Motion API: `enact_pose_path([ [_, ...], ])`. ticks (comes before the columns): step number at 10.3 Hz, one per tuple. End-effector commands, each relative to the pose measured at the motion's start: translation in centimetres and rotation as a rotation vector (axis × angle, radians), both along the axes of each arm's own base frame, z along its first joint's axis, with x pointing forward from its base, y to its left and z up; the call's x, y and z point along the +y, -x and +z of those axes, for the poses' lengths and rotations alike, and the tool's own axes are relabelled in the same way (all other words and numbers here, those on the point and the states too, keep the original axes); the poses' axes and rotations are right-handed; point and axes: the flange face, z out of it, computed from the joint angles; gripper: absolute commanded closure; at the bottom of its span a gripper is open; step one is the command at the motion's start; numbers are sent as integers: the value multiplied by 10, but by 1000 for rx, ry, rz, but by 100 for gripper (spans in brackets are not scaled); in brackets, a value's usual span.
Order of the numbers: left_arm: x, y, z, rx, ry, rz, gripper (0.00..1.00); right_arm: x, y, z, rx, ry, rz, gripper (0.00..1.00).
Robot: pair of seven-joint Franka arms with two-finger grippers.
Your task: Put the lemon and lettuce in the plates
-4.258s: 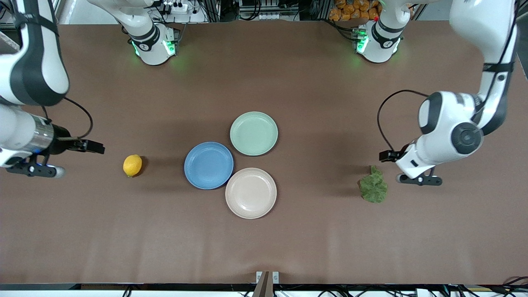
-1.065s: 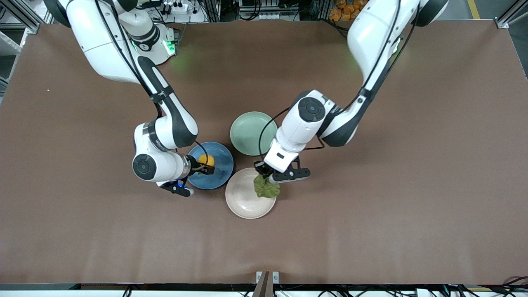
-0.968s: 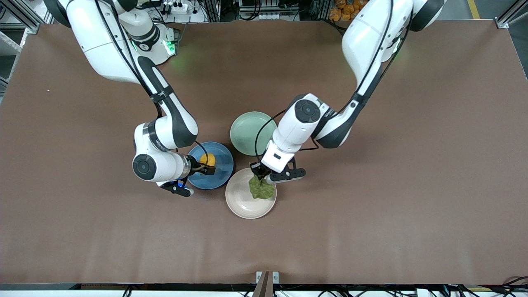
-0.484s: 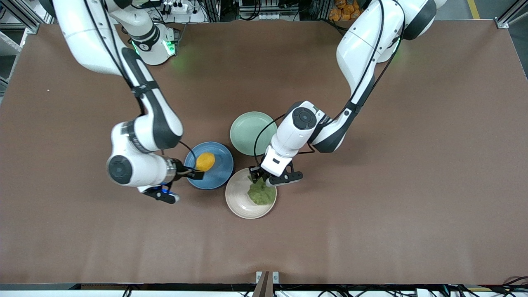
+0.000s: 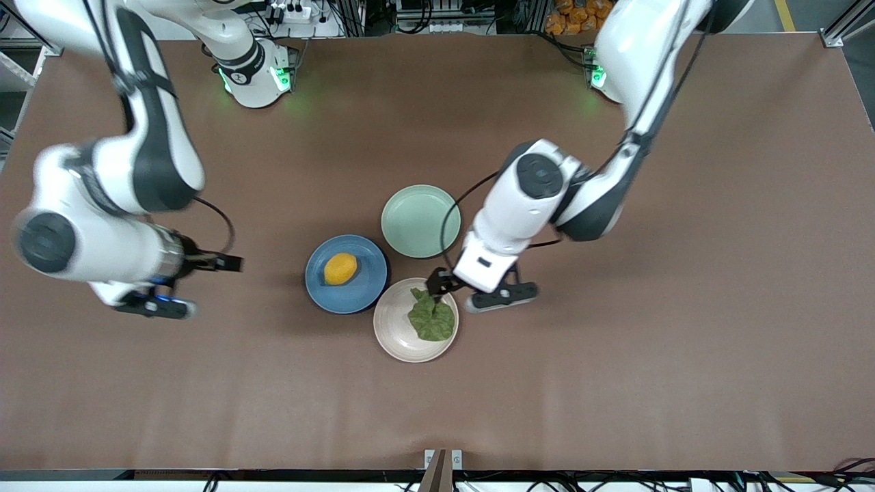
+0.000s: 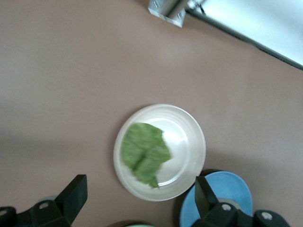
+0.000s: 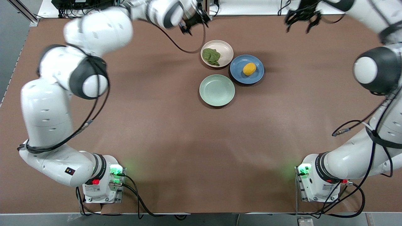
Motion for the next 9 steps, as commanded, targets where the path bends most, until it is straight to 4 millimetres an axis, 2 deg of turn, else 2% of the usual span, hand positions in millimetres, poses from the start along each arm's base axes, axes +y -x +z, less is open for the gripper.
enact_pose_path([
  [1,73,7,73,36,-101,-60,0,-66,36,68,-31,-19,28,0],
  [2,107,11,103,66,-142,-77,0,-77,50,95,-62,-23,10,0],
  [4,184,21,153,112,-217,-179,0,-90,73,132,-87,-27,-8,0],
  [6,248,42,203,132,-251,-192,0,-83,82,140,-87,-27,8,0],
  [7,269,51,219,139,-257,-172,0,-70,82,138,-91,-29,31,0],
  [9,306,67,247,140,-265,-110,0,-33,84,134,-72,-35,97,0],
])
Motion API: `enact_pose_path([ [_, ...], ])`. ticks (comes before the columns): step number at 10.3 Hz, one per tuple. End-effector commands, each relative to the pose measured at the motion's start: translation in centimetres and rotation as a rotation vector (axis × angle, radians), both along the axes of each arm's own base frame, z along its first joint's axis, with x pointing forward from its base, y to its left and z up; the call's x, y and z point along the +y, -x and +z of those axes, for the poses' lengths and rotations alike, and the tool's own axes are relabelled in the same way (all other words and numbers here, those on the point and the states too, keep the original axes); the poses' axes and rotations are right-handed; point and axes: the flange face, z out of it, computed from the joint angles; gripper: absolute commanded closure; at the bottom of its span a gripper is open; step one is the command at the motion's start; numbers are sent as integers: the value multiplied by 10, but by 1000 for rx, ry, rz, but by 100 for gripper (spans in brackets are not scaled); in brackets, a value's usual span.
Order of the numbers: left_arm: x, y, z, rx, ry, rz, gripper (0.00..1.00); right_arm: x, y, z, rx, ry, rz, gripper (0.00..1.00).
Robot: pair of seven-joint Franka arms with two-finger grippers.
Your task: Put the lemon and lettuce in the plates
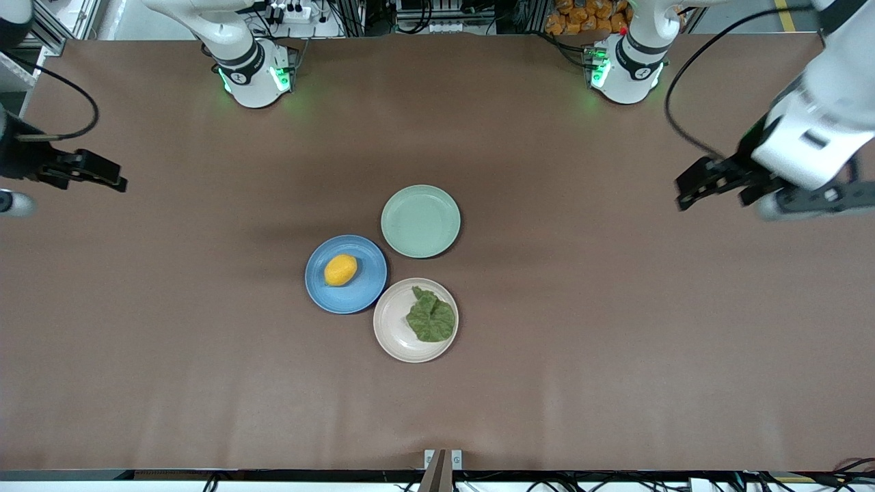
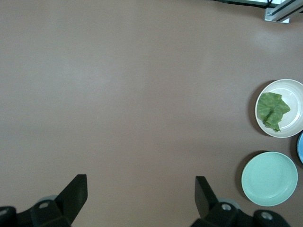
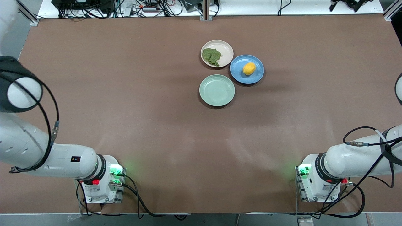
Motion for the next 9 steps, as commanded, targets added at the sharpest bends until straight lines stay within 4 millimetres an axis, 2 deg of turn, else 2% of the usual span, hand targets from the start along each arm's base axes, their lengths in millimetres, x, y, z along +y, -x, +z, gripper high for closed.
enact_pose_path([
  [1,36,15,9,24,-8,44,0,23,7,-3,4,9,46,0],
  [3,46,18,6,60,-14,59,0,28,7,-4,6,10,56,0],
  [6,40,28,13,72,-20,45,0,28,5,-4,0,9,56,0],
  [7,32,31,14,76,-24,30,0,28,5,-4,1,10,56,0],
  [9,37,31,13,79,-33,31,0,29,6,-4,3,10,57,0],
])
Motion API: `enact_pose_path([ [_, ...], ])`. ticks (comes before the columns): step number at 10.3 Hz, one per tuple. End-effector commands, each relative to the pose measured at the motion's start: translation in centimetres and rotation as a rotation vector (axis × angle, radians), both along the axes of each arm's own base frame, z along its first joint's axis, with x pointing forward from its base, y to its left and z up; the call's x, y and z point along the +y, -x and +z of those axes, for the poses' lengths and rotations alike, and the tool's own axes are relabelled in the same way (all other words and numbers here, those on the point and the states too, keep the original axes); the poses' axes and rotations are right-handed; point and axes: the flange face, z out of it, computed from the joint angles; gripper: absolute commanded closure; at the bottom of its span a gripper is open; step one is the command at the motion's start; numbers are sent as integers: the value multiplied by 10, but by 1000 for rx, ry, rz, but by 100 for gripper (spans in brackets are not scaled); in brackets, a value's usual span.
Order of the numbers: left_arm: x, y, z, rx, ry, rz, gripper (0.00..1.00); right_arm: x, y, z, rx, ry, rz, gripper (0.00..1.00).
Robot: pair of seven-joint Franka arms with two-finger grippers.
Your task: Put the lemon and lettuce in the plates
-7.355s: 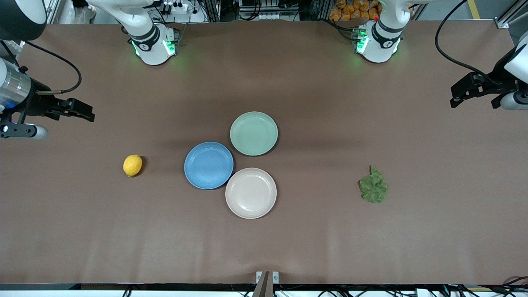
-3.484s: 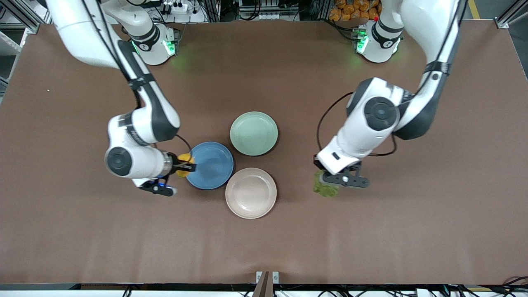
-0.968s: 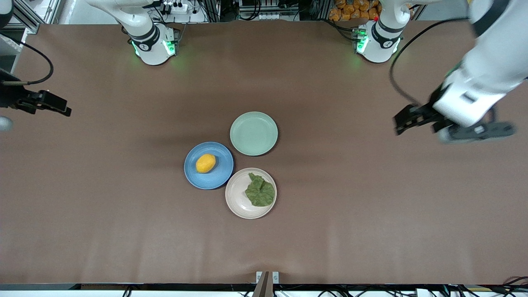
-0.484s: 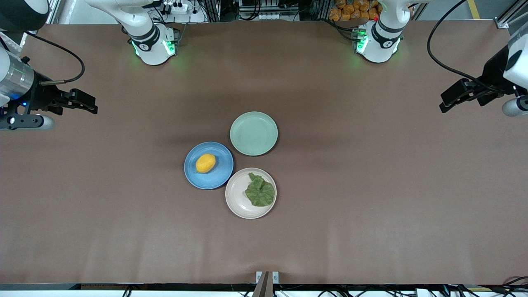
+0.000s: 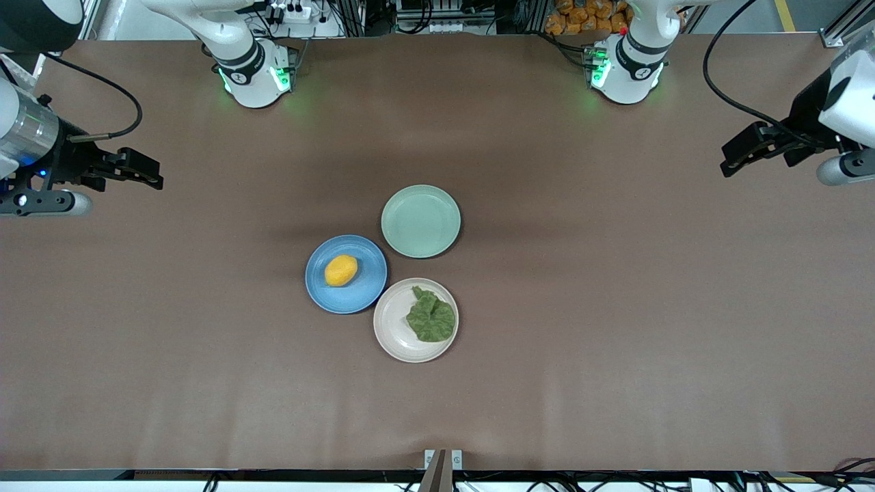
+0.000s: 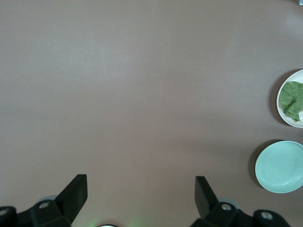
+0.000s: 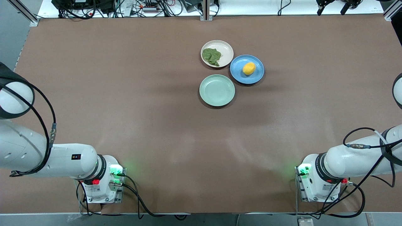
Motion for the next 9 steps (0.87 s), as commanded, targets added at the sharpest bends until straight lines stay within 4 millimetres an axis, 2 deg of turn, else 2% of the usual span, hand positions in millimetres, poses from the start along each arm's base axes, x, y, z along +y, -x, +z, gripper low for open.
enact_pose_path([
  [1,9,7,2,8,-3,-37,0,0,4,2,-7,10,5,0],
  [9,15,-1,-20,6,-28,-37,0,-3,5,1,-1,10,0,0],
])
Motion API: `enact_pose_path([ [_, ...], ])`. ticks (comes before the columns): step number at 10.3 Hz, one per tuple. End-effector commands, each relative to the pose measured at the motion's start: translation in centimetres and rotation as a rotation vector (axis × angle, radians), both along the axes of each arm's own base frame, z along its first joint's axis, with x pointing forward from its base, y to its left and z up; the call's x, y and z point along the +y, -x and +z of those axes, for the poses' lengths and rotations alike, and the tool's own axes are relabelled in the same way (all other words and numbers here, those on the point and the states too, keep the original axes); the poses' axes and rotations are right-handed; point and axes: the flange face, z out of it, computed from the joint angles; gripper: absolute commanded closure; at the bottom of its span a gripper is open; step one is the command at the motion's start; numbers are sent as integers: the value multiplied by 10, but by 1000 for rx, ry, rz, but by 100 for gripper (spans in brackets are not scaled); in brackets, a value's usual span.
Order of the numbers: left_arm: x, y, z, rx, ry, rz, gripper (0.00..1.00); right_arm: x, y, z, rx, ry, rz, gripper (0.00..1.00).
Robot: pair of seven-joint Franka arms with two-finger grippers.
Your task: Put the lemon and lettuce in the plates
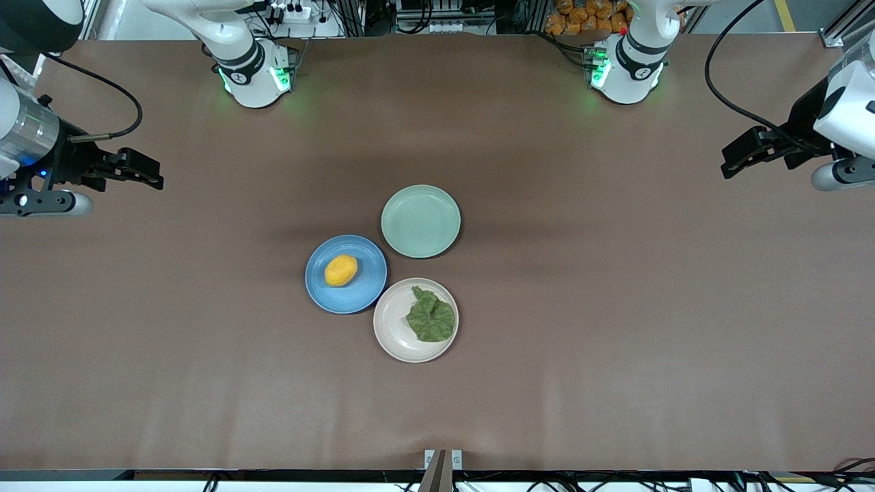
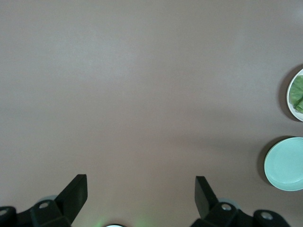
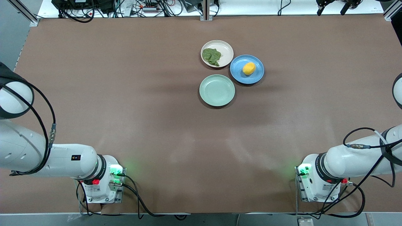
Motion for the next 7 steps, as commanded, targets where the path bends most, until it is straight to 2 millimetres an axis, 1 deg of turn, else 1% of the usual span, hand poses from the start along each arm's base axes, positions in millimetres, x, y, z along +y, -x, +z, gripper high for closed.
enact_pose_path([
  [1,8,1,-1,-22,-18,-12,0,-3,6,3,-2,10,2,0],
  [4,8,-2,-7,-33,-16,-13,0,-6,10,1,13,13,-2,0],
  [5,6,-3,-12,-39,-16,-15,0,-6,10,2,13,13,-2,0],
  [7,6,-7,-12,-56,-12,-15,0,-5,10,1,14,13,-1,0],
])
